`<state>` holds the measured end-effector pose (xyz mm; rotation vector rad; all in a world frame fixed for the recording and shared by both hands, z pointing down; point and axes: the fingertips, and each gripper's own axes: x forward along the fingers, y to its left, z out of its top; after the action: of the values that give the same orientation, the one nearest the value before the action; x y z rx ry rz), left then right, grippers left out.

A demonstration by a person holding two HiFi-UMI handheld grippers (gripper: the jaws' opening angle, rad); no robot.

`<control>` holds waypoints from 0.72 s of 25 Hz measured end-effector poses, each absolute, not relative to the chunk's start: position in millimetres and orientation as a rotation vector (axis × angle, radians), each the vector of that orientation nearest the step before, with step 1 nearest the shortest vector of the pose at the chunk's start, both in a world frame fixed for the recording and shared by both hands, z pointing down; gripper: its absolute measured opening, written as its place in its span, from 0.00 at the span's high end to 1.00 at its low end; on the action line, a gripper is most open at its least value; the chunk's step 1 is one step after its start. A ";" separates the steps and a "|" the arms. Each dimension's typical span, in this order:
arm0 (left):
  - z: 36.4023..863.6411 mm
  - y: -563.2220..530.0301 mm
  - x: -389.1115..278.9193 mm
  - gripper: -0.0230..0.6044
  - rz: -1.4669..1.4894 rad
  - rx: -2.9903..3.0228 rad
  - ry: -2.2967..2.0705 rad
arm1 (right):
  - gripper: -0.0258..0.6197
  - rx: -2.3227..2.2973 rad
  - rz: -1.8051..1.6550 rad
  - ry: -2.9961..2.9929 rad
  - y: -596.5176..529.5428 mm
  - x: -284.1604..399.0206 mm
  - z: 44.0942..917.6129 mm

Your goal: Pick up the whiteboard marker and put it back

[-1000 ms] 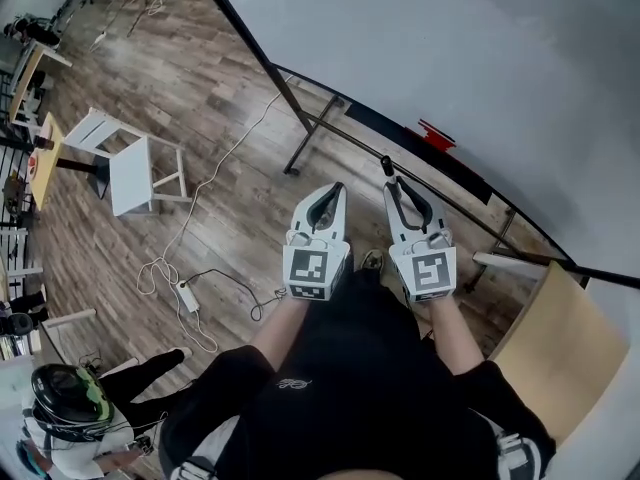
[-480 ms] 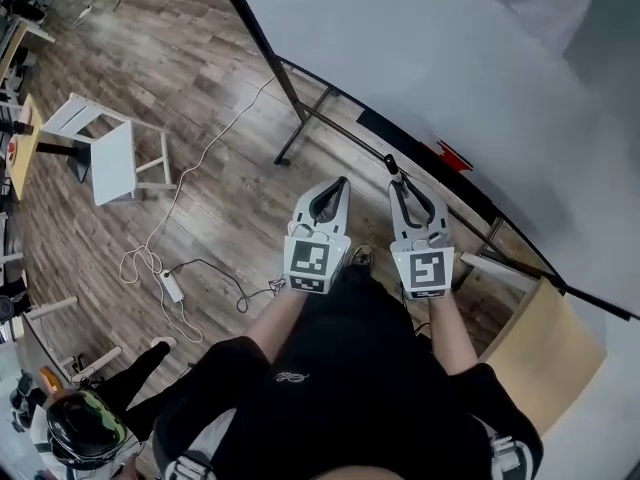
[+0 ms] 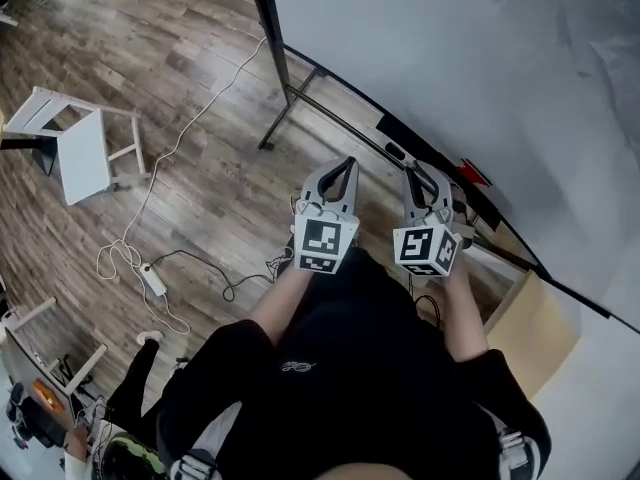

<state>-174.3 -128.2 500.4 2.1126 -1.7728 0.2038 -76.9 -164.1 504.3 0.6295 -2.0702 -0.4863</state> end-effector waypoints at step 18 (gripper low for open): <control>547.3 -168.9 -224.9 0.95 0.190 2.089 -1.679 | 0.88 0.499 -0.426 -1.790 -214.0 -89.3 584.2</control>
<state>-224.9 -168.9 547.3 2.0891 -1.6789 0.1902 -89.3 -214.0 584.2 0.4994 -1.7897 -0.4257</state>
